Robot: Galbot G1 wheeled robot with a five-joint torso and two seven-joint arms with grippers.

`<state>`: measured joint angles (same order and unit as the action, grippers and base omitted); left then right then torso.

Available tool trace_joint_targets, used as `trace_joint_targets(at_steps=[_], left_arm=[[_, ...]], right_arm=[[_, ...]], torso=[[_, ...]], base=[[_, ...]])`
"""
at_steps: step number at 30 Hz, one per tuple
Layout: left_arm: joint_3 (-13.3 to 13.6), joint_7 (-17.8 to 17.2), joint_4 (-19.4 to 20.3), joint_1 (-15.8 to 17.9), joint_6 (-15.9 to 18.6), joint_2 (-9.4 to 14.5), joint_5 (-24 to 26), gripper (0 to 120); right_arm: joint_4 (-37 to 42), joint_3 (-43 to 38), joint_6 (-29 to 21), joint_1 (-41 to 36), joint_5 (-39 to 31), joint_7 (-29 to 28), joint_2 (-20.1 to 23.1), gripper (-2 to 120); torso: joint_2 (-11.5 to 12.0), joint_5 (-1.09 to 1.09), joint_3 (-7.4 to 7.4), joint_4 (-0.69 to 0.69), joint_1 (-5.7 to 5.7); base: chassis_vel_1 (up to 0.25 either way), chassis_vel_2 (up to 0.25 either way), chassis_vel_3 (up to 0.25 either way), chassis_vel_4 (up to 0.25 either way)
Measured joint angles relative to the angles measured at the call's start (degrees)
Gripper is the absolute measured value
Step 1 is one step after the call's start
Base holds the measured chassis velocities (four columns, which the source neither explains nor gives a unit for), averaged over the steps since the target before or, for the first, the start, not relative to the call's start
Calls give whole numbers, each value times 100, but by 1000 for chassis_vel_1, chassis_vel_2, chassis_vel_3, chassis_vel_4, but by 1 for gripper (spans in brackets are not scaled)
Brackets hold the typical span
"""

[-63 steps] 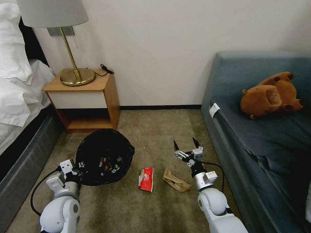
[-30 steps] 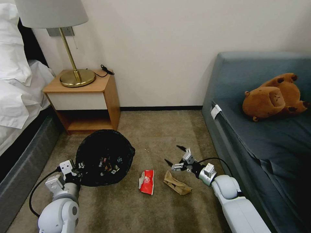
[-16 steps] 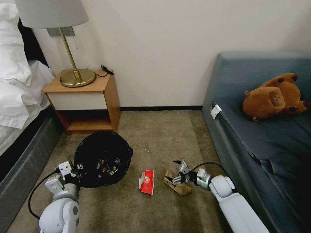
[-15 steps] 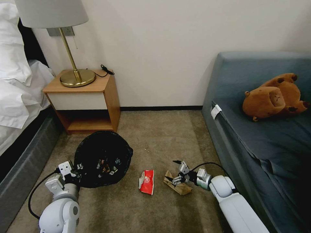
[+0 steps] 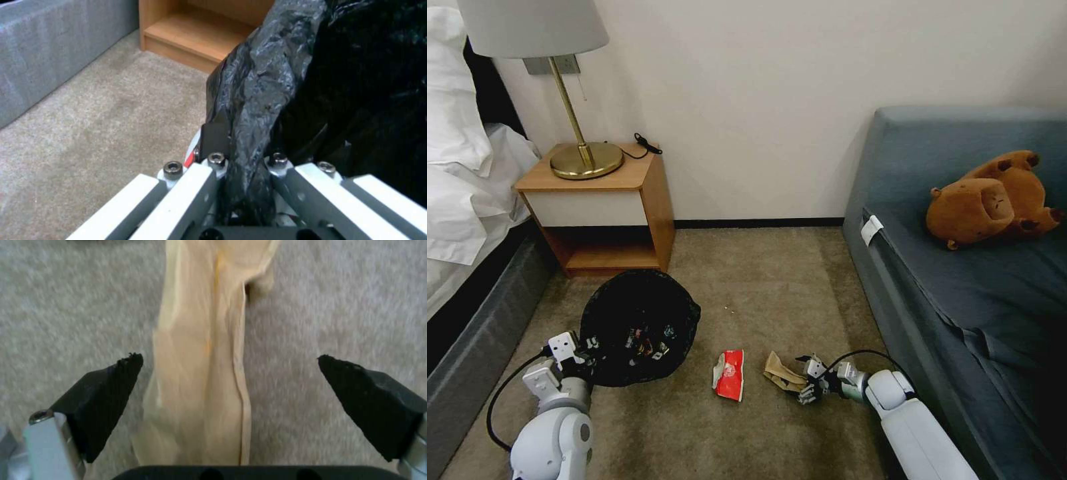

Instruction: Pick up the trash bin, then pick up the garbage on the floor and place it into the trash bin.

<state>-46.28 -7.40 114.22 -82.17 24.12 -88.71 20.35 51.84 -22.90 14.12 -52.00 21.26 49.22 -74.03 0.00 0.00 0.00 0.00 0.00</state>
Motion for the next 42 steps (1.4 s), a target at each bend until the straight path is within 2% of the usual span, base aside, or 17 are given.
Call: trace_joint_targets(at_steps=[11, 13, 14, 16, 20, 23, 24, 26, 27, 30, 31, 34, 35, 37, 42], left_arm=[[13, -5, 2, -5, -50, -11, -19, 2], [8, -8, 2, -10, -56, -10, -19, 2], [8, -8, 2, -10, -56, -10, -19, 2], [5, -12, 2, -9, -56, -9, -11, 2], [8, -16, 2, -3, -56, -13, -9, 2], [24, -20, 2, 10, -55, -22, -9, 2], [24, -20, 2, 10, -55, -22, -9, 2], [37, -24, 3, 17, -57, -31, -12, 2], [37, -24, 3, 17, -57, -31, -12, 2], [44, -25, -8, 25, -70, -44, -19, 2], [44, -25, -8, 25, -70, -44, -19, 2], [61, -26, -30, 36, -79, -56, -28, 2], [61, -26, -30, 36, -79, -56, -28, 2], [71, -26, -38, 46, -81, -68, -37, 2], [75, -26, -43, 61, -82, -71, -46, 2]], right_arm=[[-216, -223, 122, -8, 90, -47, -73, 98], [-265, -283, 181, -10, 101, -32, -99, 86], [-265, -283, 181, -10, 101, -32, -99, 86], [-295, -330, 199, -25, 104, -21, -121, 73], [-299, -356, 207, -40, 104, -21, -136, 64], [-299, -379, 212, -51, 101, -23, -144, 49], [-299, -379, 212, -51, 101, -23, -144, 49], [-299, -432, 222, -57, 103, -23, -148, 36], [-299, -432, 222, -57, 103, -23, -148, 36], [-344, -475, 255, -58, 103, -41, -147, 22], [-344, -475, 255, -58, 103, -41, -147, 22], [-389, -501, 274, -51, 104, -110, -149, 7], [-389, -501, 274, -51, 104, -110, -149, 7], [-406, -505, 277, -44, 102, -151, -152, 0], [-370, -503, 274, -25, 27, -210, -158, 0]], torso=[[0, 0, 0, 0, 0], [0, -1, 0, 0, 0], [0, -1, 0, 0, 0], [0, 0, 0, 0, 0], [0, 0, 0, 0, 0], [0, 0, 0, 0, 0], [0, 0, 0, 0, 0], [0, -1, 0, 0, 0], [0, -1, 0, 0, 0], [0, 0, 0, 0, 0], [0, 0, 0, 0, 0], [0, -1, 0, 0, 0], [0, -1, 0, 0, 0], [0, 0, 0, 0, 0], [0, 0, 0, 0, 0]], base=[[0, 0, 0, 0], [0, 0, 0, 0], [0, 0, 0, 0], [0, 0, 0, 0], [0, 0, 0, 0], [0, 0, 0, 0], [0, 0, 0, 0], [0, 0, 0, 0], [0, 0, 0, 0], [0, 0, 0, 0], [0, 0, 0, 0], [0, 0, 0, 0], [0, 0, 0, 0], [0, 0, 0, 0], [0, 0, 0, 0]])
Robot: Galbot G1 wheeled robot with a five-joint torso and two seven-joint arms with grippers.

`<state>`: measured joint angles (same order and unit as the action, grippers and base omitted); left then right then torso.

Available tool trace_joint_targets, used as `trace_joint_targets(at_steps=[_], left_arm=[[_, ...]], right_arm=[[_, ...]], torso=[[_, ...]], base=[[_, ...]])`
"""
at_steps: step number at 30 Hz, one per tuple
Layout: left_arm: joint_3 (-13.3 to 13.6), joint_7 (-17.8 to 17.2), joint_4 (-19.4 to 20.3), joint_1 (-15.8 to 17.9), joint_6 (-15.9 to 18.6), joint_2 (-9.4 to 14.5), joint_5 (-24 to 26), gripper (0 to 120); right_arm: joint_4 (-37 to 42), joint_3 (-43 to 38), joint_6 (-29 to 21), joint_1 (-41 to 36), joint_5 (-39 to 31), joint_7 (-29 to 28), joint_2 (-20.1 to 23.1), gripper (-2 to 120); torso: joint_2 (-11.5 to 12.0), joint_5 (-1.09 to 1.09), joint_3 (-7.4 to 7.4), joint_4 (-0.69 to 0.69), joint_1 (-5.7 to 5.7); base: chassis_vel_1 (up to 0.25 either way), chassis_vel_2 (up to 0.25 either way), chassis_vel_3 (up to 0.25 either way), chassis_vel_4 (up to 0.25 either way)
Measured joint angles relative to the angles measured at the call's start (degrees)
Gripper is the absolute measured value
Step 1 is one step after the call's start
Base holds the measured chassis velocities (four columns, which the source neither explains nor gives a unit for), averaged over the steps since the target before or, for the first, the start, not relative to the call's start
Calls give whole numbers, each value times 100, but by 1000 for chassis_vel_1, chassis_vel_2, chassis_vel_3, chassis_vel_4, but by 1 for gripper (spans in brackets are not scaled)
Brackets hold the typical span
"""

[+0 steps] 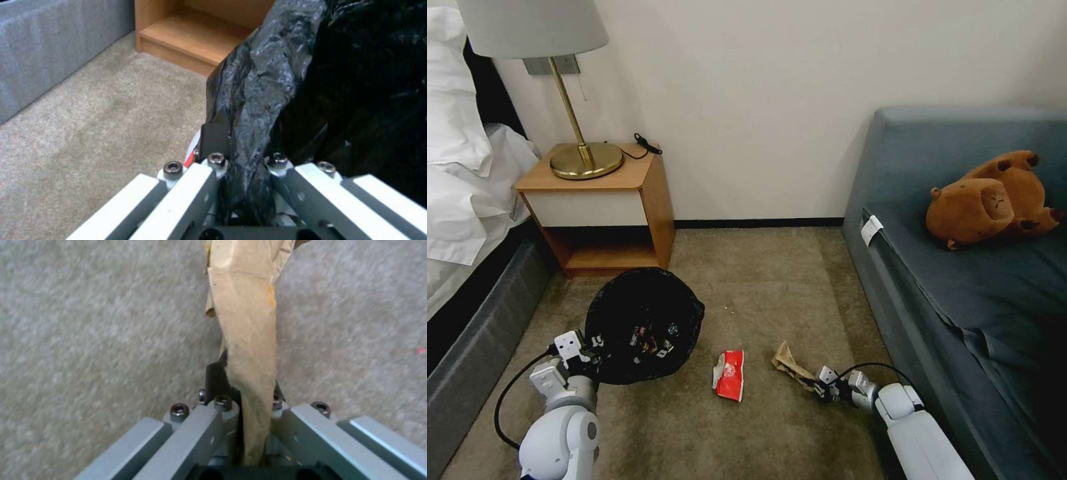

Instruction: Pick up the trash bin, then pick up the garbage on the floor and place it into the trash bin.

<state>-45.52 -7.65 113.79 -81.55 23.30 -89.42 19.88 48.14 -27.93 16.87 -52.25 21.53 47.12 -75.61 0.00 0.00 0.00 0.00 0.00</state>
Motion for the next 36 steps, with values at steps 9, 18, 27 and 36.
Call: trace_joint_targets(at_steps=[9, 18, 27, 36], left_arm=[[-31, 2, 0, -21, -10, 26, 39, 2], [-16, 3, -1, -33, -31, 13, 45, 2], [-17, 31, -17, -50, -67, 0, 44, 2], [0, 45, -35, -49, -82, -12, 42, 2]], right_arm=[[183, 70, -14, 53, -429, -448, 4, 0], [1363, 600, -214, 78, -1922, -1315, 49, 0], [3169, 1611, -454, 8, -2798, -2497, 42, 0], [3831, 2544, -572, 177, -2981, -3183, -93, 0]], torso=[[0, 0, 0, -1, 0], [0, 0, 0, 0, 0], [0, -2, 0, 0, 0], [0, -1, 0, 0, 0]], base=[[0, 0, 0, 0], [0, 0, 0, 0], [0, 0, 0, 0], [0, 0, 0, 0]])
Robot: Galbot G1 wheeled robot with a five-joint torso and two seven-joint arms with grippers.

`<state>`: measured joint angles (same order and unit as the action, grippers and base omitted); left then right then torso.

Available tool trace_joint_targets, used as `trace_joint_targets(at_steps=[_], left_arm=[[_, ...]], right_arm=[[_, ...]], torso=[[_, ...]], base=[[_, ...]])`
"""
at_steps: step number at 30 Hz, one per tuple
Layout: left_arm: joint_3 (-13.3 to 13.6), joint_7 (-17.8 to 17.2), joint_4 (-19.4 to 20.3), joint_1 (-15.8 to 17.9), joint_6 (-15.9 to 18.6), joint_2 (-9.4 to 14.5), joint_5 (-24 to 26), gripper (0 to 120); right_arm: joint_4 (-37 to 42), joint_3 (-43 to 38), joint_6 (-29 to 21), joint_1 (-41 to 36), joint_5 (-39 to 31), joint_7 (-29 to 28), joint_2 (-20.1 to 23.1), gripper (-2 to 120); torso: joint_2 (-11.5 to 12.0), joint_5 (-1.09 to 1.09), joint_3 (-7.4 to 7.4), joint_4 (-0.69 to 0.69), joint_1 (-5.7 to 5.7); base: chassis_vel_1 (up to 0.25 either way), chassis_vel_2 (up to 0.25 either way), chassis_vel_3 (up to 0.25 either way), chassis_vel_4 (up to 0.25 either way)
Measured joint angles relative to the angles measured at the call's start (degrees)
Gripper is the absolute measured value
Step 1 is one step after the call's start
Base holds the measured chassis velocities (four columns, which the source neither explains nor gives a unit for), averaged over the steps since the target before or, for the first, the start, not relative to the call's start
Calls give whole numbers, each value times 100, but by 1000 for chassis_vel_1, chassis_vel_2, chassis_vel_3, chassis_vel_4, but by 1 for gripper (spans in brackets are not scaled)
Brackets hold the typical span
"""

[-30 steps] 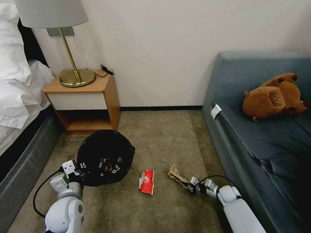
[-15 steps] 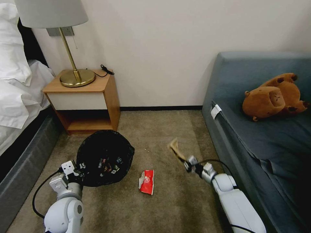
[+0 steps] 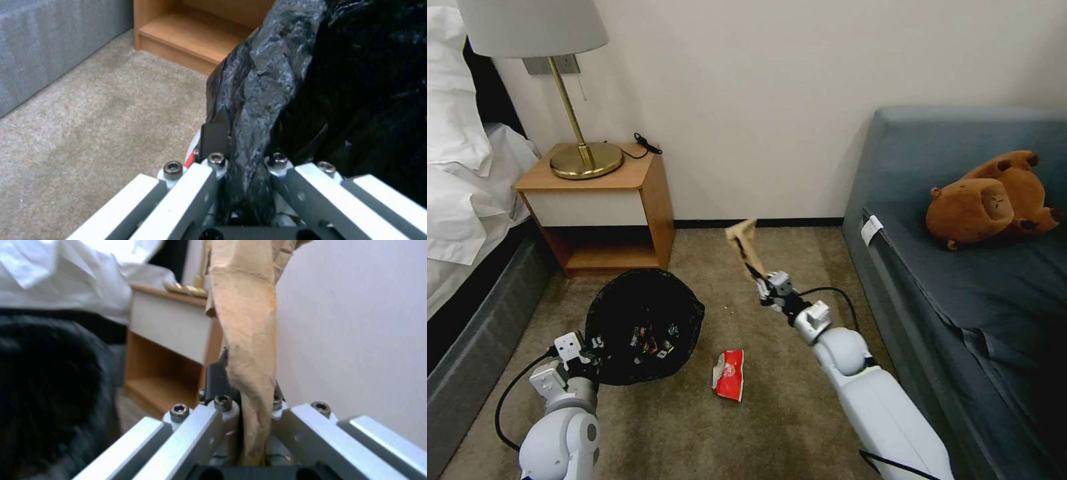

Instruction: Pick up the trash bin, then pick up the garbage on the floor and place it into the trash bin.

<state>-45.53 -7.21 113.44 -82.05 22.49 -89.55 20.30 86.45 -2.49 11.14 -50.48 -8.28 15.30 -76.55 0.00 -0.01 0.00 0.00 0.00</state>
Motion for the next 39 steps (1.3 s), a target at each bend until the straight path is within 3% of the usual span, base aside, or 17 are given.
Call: trace_joint_targets(at_steps=[10, 19, 39], left_arm=[[85, -22, -40, 86, 29, -53, -82, 2], [112, -19, -144, 126, 14, -129, -149, 2], [236, 16, -233, 207, -49, -264, -281, 2]], right_arm=[[60, 1098, -112, 397, 18, -219, -112, 0], [-199, 1522, -95, 505, 150, -237, -282, 0], [-876, 1532, 145, 247, 612, -199, -613, 0]], torso=[[0, 0, 0, 0, 0], [0, 1, 0, 0, 0], [0, 1, 0, 0, 0]], base=[[0, 0, 0, 0], [0, 0, 0, 0], [0, 0, 0, 0]])
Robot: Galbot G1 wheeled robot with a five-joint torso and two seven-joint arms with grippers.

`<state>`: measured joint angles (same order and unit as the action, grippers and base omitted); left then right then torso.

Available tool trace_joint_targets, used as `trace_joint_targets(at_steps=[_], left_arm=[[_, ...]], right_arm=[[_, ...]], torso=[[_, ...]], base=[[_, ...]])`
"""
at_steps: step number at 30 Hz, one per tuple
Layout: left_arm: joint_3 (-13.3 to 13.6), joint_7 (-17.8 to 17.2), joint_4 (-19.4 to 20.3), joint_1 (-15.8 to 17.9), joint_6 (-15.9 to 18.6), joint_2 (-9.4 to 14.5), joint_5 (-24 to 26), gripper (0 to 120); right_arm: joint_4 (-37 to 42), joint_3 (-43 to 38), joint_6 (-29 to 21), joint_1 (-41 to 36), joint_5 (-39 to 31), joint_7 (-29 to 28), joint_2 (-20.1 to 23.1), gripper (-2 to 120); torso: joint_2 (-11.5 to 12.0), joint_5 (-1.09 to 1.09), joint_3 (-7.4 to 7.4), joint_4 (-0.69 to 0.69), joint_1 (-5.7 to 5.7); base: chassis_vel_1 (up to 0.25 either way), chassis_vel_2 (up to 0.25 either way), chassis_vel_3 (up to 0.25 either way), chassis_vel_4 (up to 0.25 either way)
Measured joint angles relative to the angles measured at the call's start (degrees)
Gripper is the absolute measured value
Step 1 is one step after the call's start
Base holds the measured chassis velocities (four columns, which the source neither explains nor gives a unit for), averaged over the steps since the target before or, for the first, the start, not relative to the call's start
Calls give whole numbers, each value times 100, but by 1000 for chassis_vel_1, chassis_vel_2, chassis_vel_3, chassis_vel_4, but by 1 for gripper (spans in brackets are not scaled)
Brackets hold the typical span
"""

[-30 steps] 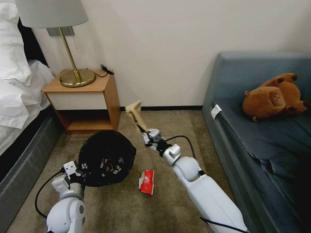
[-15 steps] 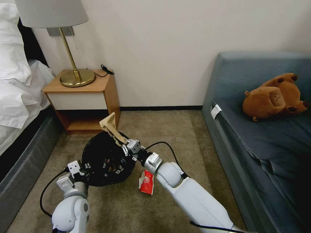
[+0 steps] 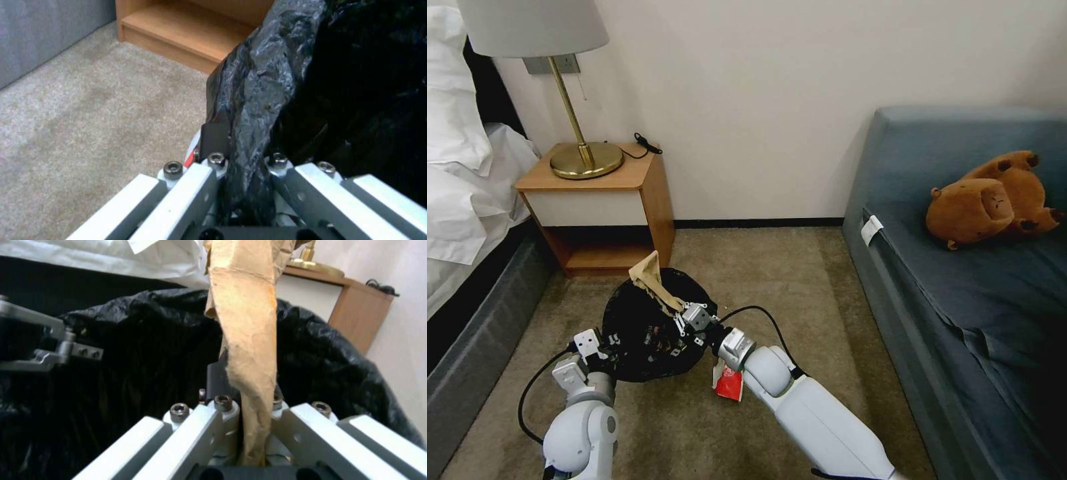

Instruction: Pick up the trash bin, then pick up the garbage on the floor and place it into the trash bin.

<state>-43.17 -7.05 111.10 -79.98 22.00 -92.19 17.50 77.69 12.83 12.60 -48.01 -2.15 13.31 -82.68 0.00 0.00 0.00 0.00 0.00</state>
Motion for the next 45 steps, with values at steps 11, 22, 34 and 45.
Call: trace_joint_targets(at_steps=[11, 22, 34, 45], left_arm=[[-54, 4, 22, -6, 0, 4, 6, 2], [-27, -2, 27, 2, 19, 4, -25, 2], [-34, -7, 31, 10, 24, 4, -36, 2], [-132, 5, 30, -38, 17, 33, 30, 2]], right_arm=[[133, -32, -162, -168, 56, -32, 103, 28], [243, -103, -188, -230, 66, -8, 171, 71], [347, -251, -246, -155, 9, -67, 130, 99], [210, -874, -547, 651, -348, -513, -129, 100]], torso=[[0, 0, 0, 0, 0], [0, 0, 0, 0, 0], [0, 0, 0, 0, 0], [0, 0, 0, 1, 0]], base=[[0, 0, 0, 0], [0, 0, 0, 0], [0, 0, 0, 0], [0, 0, 0, 0]])
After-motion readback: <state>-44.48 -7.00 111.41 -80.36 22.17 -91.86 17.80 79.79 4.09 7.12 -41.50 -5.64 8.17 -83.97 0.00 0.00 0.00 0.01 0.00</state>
